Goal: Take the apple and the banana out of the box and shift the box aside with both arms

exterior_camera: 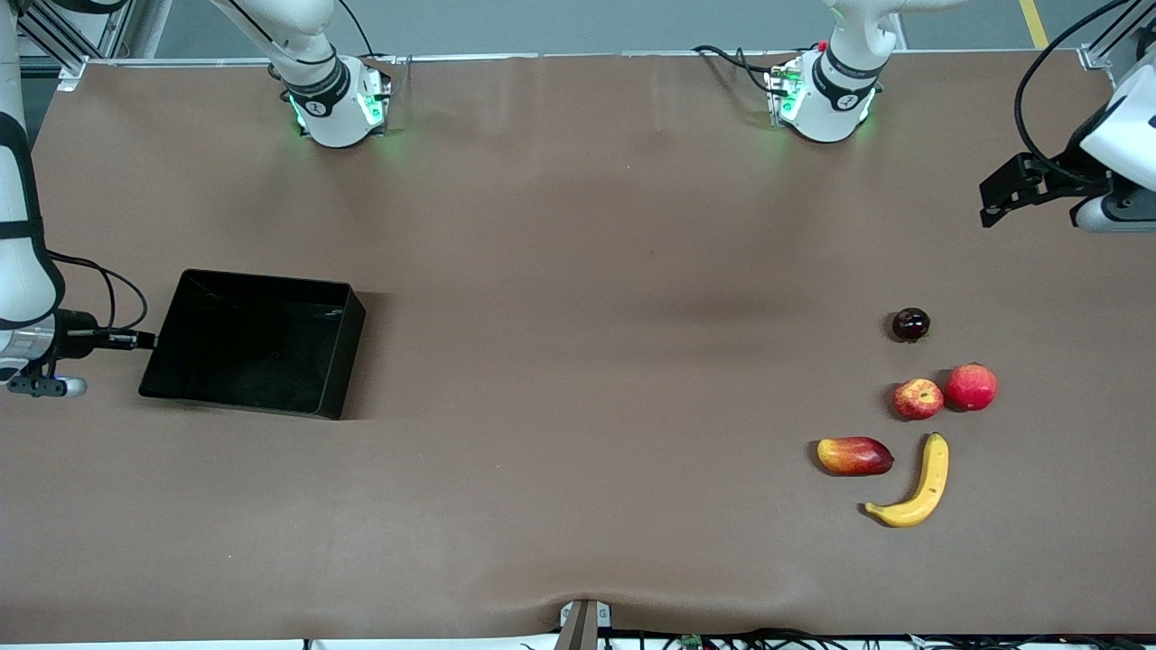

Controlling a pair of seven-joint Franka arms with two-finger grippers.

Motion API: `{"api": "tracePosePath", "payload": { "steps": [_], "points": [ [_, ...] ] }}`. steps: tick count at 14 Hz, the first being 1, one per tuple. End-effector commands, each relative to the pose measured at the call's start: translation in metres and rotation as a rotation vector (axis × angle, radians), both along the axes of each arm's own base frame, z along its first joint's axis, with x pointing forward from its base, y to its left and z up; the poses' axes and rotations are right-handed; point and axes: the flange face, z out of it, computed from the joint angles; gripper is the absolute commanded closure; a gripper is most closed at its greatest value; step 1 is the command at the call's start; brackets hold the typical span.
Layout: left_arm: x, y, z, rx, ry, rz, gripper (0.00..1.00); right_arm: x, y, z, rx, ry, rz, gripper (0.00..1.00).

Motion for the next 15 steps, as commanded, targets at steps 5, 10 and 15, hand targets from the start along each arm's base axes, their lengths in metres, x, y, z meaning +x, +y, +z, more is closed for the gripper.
{"api": "tracePosePath", "payload": {
  "steps": [5,10,15],
  "points": [
    [-0.007,0.0,0.005,0.003,-0.006,0.005,0.0,-0.001,-0.013,0.036,0.088,0.02,0.106,0.0],
    [0.004,0.003,-0.006,0.004,0.012,0.013,0.0,0.052,-0.003,0.147,-0.135,-0.026,0.311,0.0],
    [0.014,0.005,-0.011,0.001,0.013,0.009,0.0,0.072,0.064,0.248,-0.177,-0.064,0.392,0.0]
  ]
}}
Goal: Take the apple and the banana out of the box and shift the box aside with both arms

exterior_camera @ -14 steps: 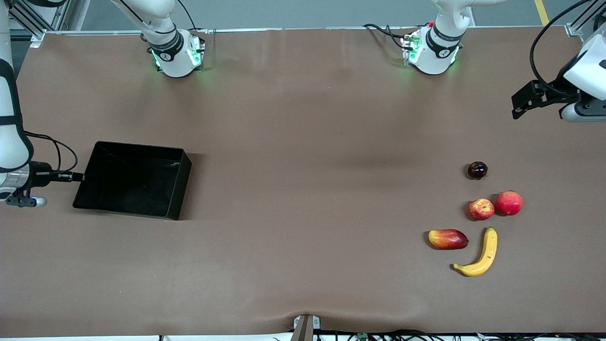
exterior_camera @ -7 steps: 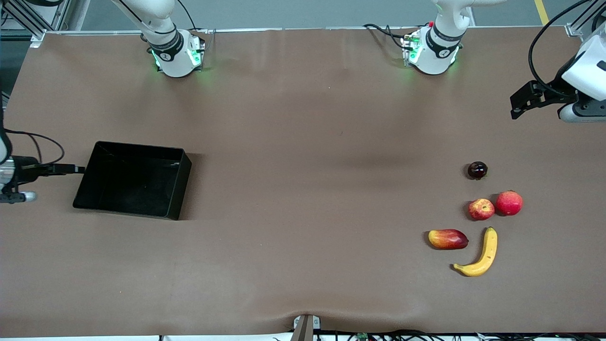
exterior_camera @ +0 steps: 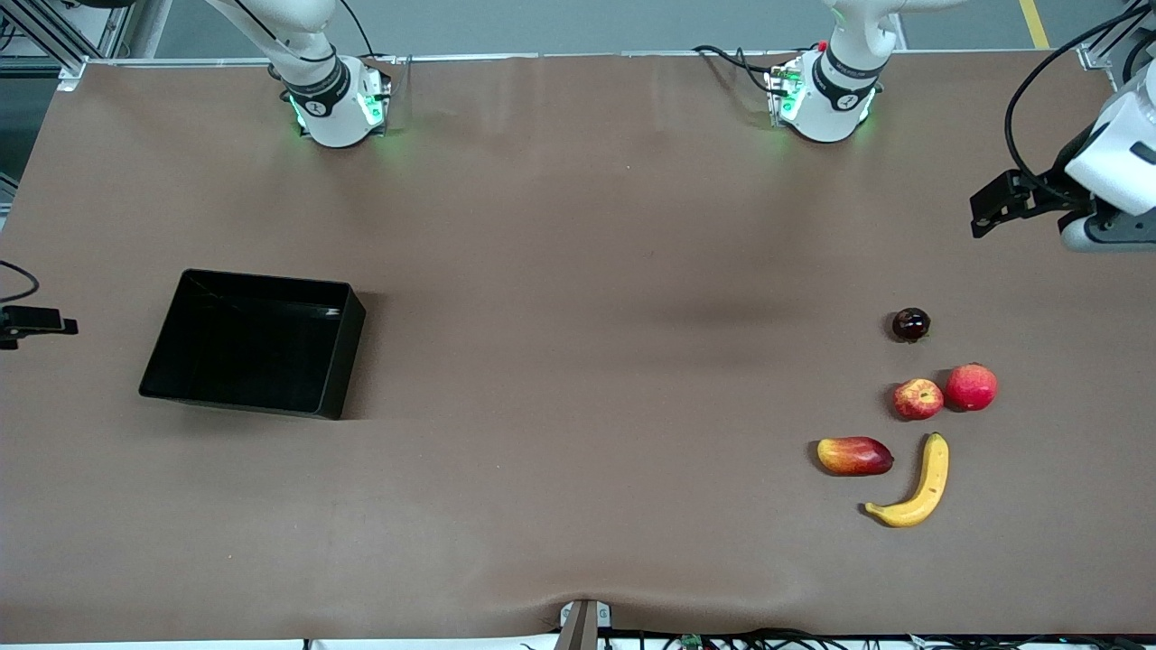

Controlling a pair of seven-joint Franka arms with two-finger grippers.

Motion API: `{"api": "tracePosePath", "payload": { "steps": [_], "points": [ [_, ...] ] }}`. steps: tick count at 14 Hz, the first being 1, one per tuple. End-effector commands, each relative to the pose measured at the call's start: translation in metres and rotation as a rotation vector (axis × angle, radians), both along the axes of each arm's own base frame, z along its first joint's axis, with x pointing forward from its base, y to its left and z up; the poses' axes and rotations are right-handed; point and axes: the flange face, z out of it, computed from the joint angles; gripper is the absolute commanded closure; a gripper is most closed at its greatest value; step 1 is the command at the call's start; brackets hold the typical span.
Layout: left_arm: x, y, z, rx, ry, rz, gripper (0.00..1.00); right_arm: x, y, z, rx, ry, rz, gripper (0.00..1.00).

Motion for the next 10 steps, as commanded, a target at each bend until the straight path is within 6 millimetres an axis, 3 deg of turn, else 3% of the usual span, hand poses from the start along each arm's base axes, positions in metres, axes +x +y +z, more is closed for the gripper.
{"api": "tracePosePath", "payload": {
  "steps": [1,3,5,6,8,10],
  "points": [
    [0.002,-0.003,0.011,0.001,-0.024,-0.002,0.0,0.005,0.034,0.045,-0.046,-0.036,0.006,0.0],
    [0.013,-0.004,0.012,-0.005,-0.035,-0.009,0.0,0.002,0.078,0.086,-0.063,-0.096,-0.086,0.0],
    [0.019,0.0,0.014,-0.017,-0.041,-0.011,0.0,-0.004,0.151,0.124,-0.113,-0.137,-0.154,0.0],
    [0.02,0.004,0.011,-0.02,-0.037,-0.006,0.0,-0.008,0.177,0.134,-0.121,-0.137,-0.182,0.0],
    [0.022,-0.001,0.006,-0.014,-0.027,-0.009,0.0,-0.009,0.209,0.135,-0.141,-0.132,-0.144,0.0],
    [0.023,-0.007,0.001,-0.019,-0.016,-0.008,0.0,-0.016,0.212,0.133,-0.152,-0.081,-0.13,0.0]
  ]
}}
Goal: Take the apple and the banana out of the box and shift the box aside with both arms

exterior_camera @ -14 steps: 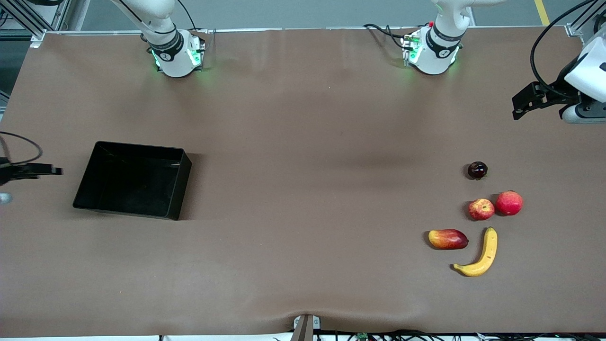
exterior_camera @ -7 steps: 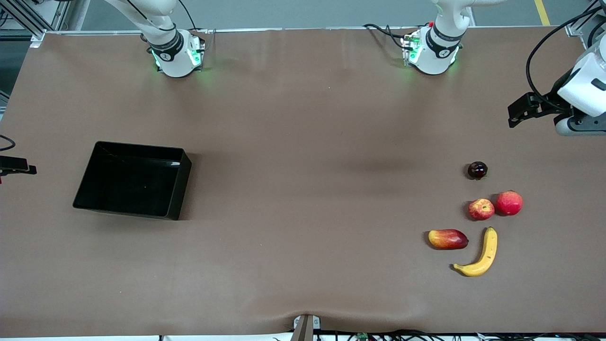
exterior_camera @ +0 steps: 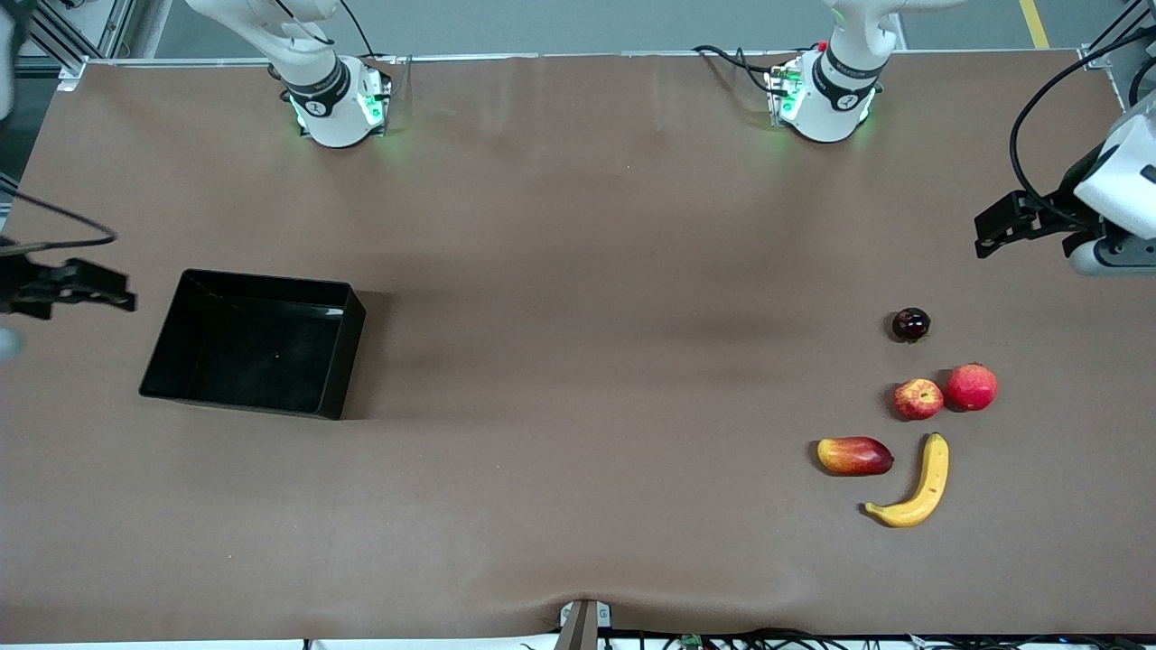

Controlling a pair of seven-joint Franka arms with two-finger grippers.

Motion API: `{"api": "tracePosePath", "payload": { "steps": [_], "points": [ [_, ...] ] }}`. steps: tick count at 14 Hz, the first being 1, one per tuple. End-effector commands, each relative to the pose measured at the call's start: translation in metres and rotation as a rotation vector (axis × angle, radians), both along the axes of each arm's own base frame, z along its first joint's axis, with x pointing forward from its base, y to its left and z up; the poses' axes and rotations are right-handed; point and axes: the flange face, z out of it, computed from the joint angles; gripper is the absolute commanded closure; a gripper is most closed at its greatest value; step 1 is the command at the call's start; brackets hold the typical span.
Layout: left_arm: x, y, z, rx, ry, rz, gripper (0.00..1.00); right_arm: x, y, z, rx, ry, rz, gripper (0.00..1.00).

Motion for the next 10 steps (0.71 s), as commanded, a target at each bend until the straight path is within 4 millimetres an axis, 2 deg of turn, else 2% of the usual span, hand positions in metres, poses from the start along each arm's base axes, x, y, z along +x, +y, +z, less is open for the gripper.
{"api": "tracePosePath", "payload": {
  "steps": [1,3,5,6,7,9,10],
  "points": [
    [0.001,-0.011,0.004,-0.01,-0.003,-0.009,0.0,-0.007,-0.019,-0.005,-0.016,0.048,-0.024,0.0],
    [0.002,-0.019,0.003,-0.016,-0.006,-0.009,0.0,-0.014,-0.048,0.0,0.035,0.052,0.055,0.0],
    [0.003,-0.02,0.004,-0.01,-0.019,-0.012,0.0,-0.034,-0.067,-0.009,0.048,0.007,0.059,0.0],
    [0.003,-0.021,0.005,-0.007,-0.021,-0.014,0.0,-0.048,-0.068,-0.011,0.064,-0.04,0.053,0.0],
    [0.004,-0.019,0.005,-0.007,-0.024,-0.011,0.0,-0.061,-0.059,-0.015,0.06,-0.066,0.065,0.0],
    [0.007,-0.017,0.004,-0.012,-0.03,-0.005,0.0,-0.078,-0.052,-0.045,0.067,-0.022,0.071,0.0],
    [0.008,-0.015,0.004,-0.013,-0.03,-0.002,0.0,-0.082,-0.051,-0.047,0.066,-0.029,0.072,0.0]
  ]
}}
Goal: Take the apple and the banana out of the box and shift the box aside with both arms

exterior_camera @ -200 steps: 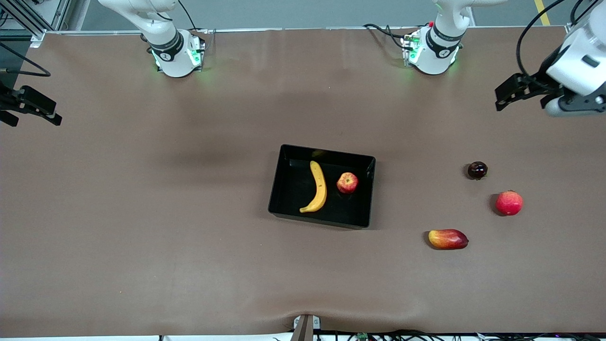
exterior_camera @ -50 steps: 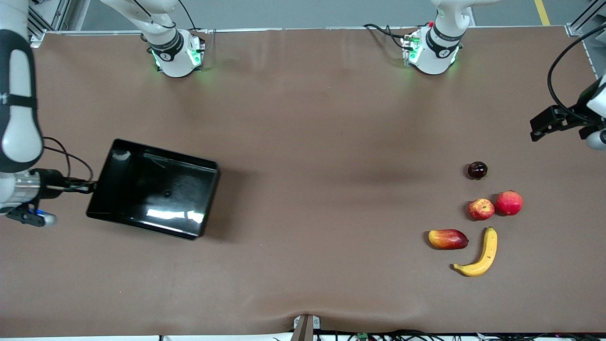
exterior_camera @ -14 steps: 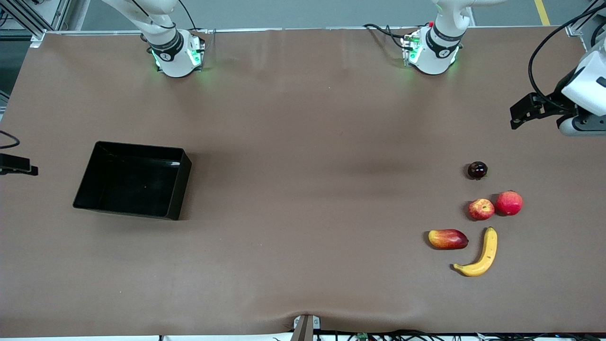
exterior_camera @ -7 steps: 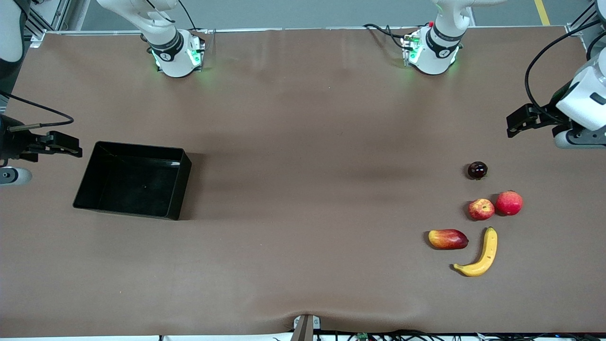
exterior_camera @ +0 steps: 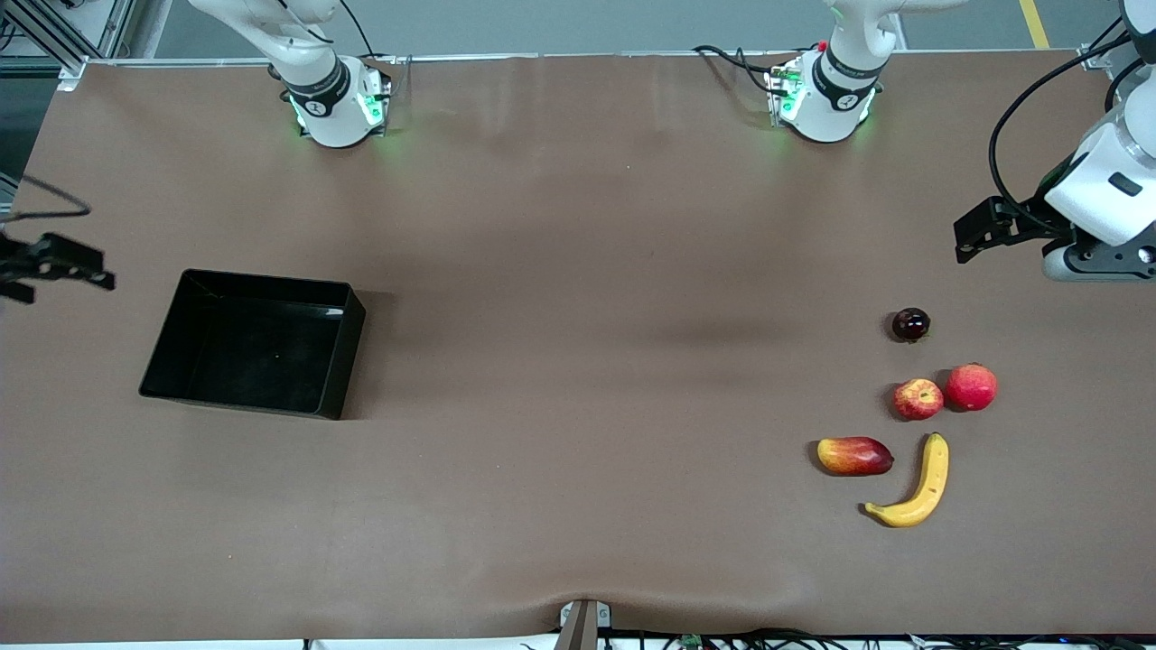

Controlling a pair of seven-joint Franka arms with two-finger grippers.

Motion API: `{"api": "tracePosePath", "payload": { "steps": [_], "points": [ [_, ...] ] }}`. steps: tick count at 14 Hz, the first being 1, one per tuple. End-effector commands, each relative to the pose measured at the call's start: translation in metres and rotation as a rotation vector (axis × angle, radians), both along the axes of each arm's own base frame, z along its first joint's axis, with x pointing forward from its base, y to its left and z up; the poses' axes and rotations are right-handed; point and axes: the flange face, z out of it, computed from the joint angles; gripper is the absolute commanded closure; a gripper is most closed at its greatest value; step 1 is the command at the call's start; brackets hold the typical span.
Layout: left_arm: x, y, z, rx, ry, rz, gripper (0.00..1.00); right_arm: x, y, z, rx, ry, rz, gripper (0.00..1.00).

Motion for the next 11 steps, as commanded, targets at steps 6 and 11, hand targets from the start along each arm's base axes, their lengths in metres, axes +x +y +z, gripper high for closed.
{"api": "tracePosePath", "payload": {
  "steps": [6,11],
  "points": [
    [0.003,0.0,0.004,-0.014,-0.01,0.012,0.0,-0.029,0.031,0.058,0.0,-0.072,0.044,0.0],
    [0.004,0.0,0.003,-0.012,-0.007,0.009,0.0,-0.029,0.033,0.072,0.0,-0.099,0.047,0.0]
  ]
}}
